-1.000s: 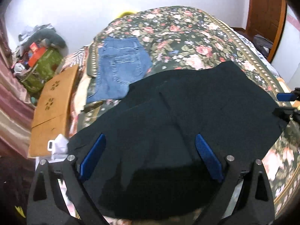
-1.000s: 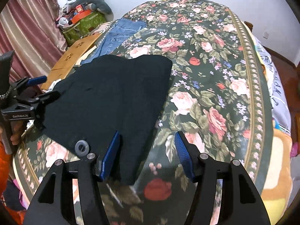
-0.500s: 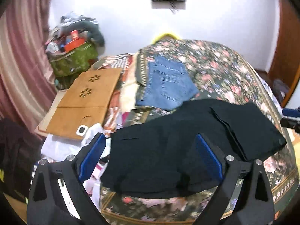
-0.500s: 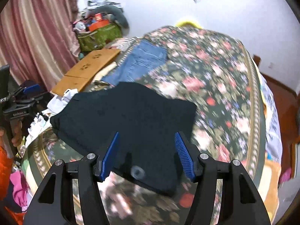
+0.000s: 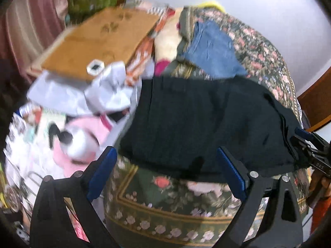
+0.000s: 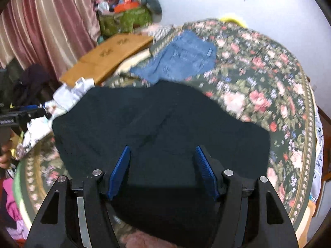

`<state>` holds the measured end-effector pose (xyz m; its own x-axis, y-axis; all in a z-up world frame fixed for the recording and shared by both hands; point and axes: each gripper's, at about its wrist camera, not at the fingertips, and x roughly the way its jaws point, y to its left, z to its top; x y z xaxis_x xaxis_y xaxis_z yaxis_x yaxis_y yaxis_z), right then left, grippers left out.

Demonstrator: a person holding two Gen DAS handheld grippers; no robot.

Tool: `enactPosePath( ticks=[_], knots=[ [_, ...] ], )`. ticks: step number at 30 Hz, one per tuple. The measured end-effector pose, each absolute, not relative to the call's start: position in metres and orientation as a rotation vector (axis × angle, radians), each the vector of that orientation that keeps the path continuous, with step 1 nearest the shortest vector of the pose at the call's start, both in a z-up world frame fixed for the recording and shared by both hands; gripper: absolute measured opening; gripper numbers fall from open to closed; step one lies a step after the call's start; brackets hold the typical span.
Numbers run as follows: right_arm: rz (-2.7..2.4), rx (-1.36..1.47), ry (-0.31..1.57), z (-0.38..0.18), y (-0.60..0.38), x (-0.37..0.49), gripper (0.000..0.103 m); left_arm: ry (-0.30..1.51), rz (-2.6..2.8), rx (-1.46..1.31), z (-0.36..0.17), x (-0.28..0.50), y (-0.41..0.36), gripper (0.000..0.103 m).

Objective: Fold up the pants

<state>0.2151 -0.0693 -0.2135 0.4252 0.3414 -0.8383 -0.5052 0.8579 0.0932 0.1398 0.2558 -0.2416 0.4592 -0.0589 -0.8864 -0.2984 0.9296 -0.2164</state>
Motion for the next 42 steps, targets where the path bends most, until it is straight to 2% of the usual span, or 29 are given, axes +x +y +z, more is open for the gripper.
enactPosePath(
  ticks=[6,11,17,20,21,22,23,24,25,27,28,35,42],
  knots=[
    [0.567,-0.120,1.055,-0.217,-0.077,0.217,0.065,1.237,0.042,-0.591,-0.280,0.143,0.263,0.097],
    [0.581,-0.121,1.050,-0.219,-0.075,0.212,0.065,1.259,-0.005,-0.802,-0.299,0.156,0.269,0.097],
    [0.600,-0.108,1.053,-0.221,-0.076,0.214,0.065,1.319,0.009,-1.001,-0.326,0.176,0.286,0.102],
    [0.611,-0.090,1.054,-0.222,-0.078,0.215,0.066,1.346,0.037,-1.002,-0.336,0.190,0.290,0.102],
    [0.612,-0.087,1.053,-0.223,-0.079,0.215,0.066,1.355,0.056,-0.991,-0.338,0.194,0.291,0.097],
    [0.614,-0.083,1.052,-0.223,-0.079,0.215,0.066,1.359,0.074,-0.978,-0.339,0.194,0.293,0.086],
    [0.616,-0.079,1.052,-0.223,-0.079,0.215,0.066,1.359,0.100,-0.953,-0.338,0.196,0.294,0.080],
    [0.617,-0.077,1.051,-0.223,-0.079,0.215,0.066,1.344,0.120,-0.920,-0.335,0.197,0.295,0.068],
    [0.619,-0.075,1.050,-0.223,-0.079,0.215,0.067,1.328,0.130,-0.908,-0.334,0.196,0.297,0.052],
    [0.620,-0.076,1.048,-0.223,-0.079,0.214,0.067,1.272,0.153,-0.846,-0.321,0.195,0.296,0.038],
    [0.620,-0.076,1.046,-0.223,-0.079,0.214,0.067,1.251,0.165,-0.811,-0.316,0.195,0.294,0.023],
    [0.605,-0.048,1.042,-0.219,-0.087,0.208,0.066,0.997,0.271,-0.347,-0.219,0.197,0.250,0.018],
    [0.577,0.066,1.019,-0.206,-0.125,0.193,0.066,0.727,0.174,-0.137,-0.113,0.207,0.184,0.017]
  ],
)
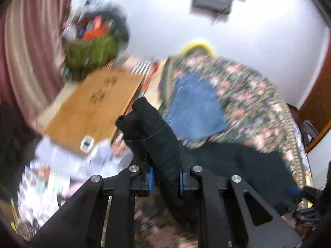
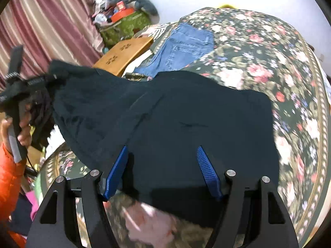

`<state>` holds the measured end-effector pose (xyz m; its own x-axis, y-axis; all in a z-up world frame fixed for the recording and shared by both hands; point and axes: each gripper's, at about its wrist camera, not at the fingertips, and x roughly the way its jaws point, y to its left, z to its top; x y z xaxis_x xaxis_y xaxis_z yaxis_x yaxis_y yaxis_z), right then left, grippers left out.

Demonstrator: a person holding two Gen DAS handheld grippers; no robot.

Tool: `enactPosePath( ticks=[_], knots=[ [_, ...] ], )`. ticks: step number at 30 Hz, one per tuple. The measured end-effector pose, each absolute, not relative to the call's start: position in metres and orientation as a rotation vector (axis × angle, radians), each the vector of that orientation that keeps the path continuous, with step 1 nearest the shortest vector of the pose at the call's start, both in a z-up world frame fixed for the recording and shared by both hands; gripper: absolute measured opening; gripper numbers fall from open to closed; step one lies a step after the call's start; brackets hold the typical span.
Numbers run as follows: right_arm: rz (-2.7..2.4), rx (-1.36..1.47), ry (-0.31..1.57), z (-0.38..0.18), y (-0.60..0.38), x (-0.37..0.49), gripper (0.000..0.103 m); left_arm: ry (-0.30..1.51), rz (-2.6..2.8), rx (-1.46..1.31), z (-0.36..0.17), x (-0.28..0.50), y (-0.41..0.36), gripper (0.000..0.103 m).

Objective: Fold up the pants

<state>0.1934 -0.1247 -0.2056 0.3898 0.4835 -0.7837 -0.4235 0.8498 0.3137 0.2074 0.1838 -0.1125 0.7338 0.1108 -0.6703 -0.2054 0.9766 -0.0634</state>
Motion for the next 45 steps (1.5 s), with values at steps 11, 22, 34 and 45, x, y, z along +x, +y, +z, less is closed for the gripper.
enactPosePath(
  ticks=[11,22,34,45],
  knots=[
    [0.457,0.142,0.967,-0.195,-0.204,0.165,0.066,0.646,-0.117,-0.098,-0.052,0.251,0.041,0.017],
    [0.378,0.241,0.940,-0.197,-0.259,0.139,0.066,0.921,-0.386,-0.004,-0.136,0.279,-0.094,0.017],
    [0.357,0.258,0.923,-0.198,-0.267,0.128,0.066,0.982,-0.452,0.209,-0.167,0.242,-0.129,0.080],
    [0.398,0.239,0.937,-0.202,-0.243,0.136,0.066,0.832,-0.221,0.210,-0.129,0.299,-0.037,0.098]
  ],
)
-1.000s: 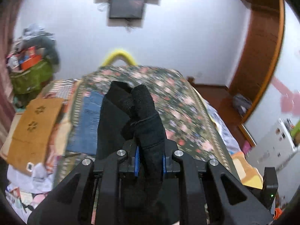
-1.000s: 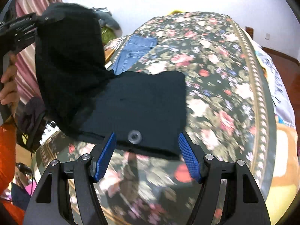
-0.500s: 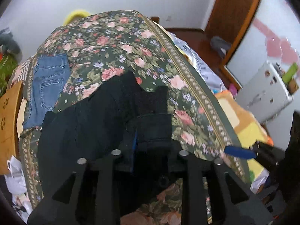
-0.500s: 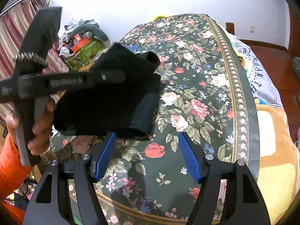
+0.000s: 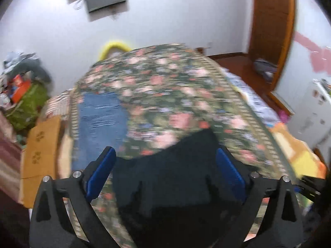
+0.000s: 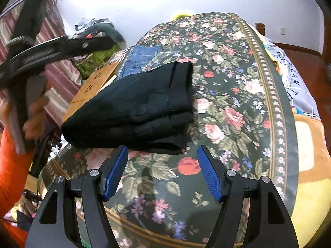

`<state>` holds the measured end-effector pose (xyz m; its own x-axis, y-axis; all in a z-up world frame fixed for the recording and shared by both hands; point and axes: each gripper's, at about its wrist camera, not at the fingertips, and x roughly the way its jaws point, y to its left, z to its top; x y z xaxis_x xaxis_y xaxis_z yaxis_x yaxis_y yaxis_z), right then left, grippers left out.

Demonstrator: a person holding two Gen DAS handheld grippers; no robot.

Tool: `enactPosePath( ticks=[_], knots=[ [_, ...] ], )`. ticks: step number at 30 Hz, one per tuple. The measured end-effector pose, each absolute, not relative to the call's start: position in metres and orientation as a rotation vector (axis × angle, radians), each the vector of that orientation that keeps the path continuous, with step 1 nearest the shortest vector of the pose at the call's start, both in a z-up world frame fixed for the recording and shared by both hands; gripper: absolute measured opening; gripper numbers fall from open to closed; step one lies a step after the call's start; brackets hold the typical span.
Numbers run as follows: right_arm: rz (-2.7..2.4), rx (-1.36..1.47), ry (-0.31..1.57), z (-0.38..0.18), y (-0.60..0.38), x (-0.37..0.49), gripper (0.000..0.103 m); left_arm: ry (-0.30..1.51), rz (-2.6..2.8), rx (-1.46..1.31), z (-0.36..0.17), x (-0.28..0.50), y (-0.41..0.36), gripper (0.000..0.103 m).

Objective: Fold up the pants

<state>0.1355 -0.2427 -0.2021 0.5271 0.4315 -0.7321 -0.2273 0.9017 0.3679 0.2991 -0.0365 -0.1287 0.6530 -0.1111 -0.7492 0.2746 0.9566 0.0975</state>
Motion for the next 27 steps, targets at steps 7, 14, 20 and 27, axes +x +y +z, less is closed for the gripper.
enactPosePath(
  ticks=[7,14,20,27],
  knots=[
    [0.427,0.212,0.964,-0.209,-0.221,0.146,0.066,0.993,-0.126,0.233,-0.180,0.377,0.017,0.098],
    [0.418,0.202,0.979,-0.212,-0.214,0.153,0.066,1.207,-0.080,0.294,-0.278,0.414,0.030,0.101],
    [0.387,0.215,0.972,-0.208,-0.222,0.153,0.066,1.227,-0.101,0.172,-0.287,0.385,0.063,0.103],
    [0.363,0.224,0.904,-0.187,-0.230,0.141,0.066,1.179,-0.037,0.109,-0.260,0.317,0.087,0.103]
  ],
)
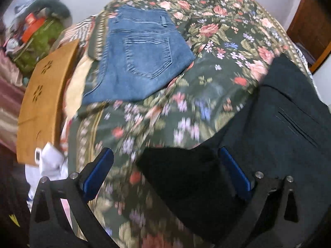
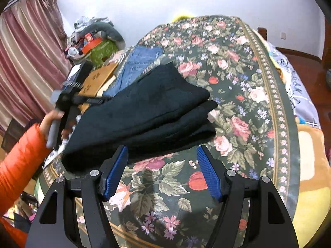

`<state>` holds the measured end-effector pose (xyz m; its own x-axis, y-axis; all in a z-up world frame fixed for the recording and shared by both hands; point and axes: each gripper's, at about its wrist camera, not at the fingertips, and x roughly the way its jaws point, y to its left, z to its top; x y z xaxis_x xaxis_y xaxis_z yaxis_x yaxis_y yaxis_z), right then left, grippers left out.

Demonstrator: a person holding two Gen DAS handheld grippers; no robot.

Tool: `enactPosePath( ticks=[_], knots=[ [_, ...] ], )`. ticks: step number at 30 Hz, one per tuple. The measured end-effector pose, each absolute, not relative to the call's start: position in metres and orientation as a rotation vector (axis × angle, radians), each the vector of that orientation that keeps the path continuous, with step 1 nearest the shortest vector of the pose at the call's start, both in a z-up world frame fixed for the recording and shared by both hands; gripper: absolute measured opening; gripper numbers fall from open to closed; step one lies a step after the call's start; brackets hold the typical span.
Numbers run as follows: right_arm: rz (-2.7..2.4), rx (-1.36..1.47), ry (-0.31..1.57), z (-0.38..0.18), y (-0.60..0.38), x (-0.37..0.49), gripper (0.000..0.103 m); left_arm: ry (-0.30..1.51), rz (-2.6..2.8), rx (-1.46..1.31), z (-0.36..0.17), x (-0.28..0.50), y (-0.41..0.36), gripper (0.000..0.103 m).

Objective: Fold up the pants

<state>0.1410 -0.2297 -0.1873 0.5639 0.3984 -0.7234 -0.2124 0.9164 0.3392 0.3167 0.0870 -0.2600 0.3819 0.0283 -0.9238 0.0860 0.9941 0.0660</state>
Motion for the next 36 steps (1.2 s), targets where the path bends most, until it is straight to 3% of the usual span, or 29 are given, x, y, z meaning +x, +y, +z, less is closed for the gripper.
enactPosePath(
  ticks=[14,20,22,26,29,36],
  knots=[
    [0.407,0.171,0.836,-0.164,-0.206,0.127,0.066,1.092,-0.210,0.068,-0.212,0.209,0.050,0.102],
    [0.406,0.097,0.829,-0.173,-0.183,0.133,0.066,0.944,-0.115,0.182,-0.196,0.215,0.044,0.100],
    [0.389,0.062,0.847,-0.182,-0.179,0.137,0.066,0.989,-0.073,0.216,-0.212,0.227,0.048,0.088],
    [0.377,0.039,0.883,-0.200,-0.187,0.140,0.051,1.031,-0.113,0.149,-0.230,0.231,0.065,0.089],
    [0.370,0.075,0.898,-0.201,-0.202,0.137,0.045,1.034,-0.113,0.134,-0.226,0.231,0.072,0.089],
    [0.304,0.165,0.895,-0.185,-0.242,0.141,0.049,0.971,-0.132,0.109,-0.187,0.247,0.079,0.088]
  ],
)
